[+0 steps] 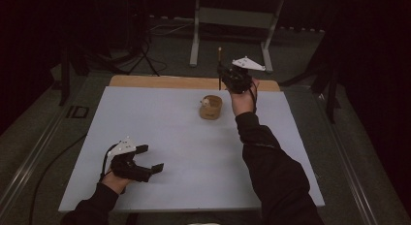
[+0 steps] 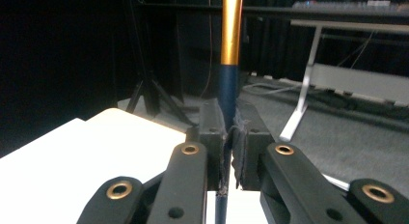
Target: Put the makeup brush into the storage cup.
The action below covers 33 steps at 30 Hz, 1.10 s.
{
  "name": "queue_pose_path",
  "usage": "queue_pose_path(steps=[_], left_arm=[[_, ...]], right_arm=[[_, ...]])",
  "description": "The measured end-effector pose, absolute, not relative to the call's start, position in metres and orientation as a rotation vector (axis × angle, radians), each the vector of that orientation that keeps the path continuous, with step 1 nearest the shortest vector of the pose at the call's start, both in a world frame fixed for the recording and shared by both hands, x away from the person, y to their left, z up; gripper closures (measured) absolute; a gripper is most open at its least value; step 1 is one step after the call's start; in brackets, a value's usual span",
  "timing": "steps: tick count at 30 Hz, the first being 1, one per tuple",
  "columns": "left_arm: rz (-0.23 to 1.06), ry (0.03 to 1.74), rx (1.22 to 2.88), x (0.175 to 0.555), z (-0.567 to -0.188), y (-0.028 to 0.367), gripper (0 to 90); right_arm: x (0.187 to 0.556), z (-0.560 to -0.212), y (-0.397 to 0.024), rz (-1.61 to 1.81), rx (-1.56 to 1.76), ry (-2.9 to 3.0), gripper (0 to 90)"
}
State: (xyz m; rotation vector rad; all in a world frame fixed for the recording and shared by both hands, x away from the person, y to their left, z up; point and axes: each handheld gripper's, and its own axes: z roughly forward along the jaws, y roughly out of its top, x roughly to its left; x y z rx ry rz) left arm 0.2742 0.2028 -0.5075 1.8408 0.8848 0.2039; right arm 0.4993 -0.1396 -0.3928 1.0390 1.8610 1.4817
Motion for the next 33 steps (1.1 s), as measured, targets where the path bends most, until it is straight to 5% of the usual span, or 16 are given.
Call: queue_pose_path(steps=[33], left_arm=[[0.217,0.918,1.822,0.275,-0.507,0.206,0.1]], right_arm=[[0.512,-0.474,-0.129,1.390,1.178,1.996,83.4]])
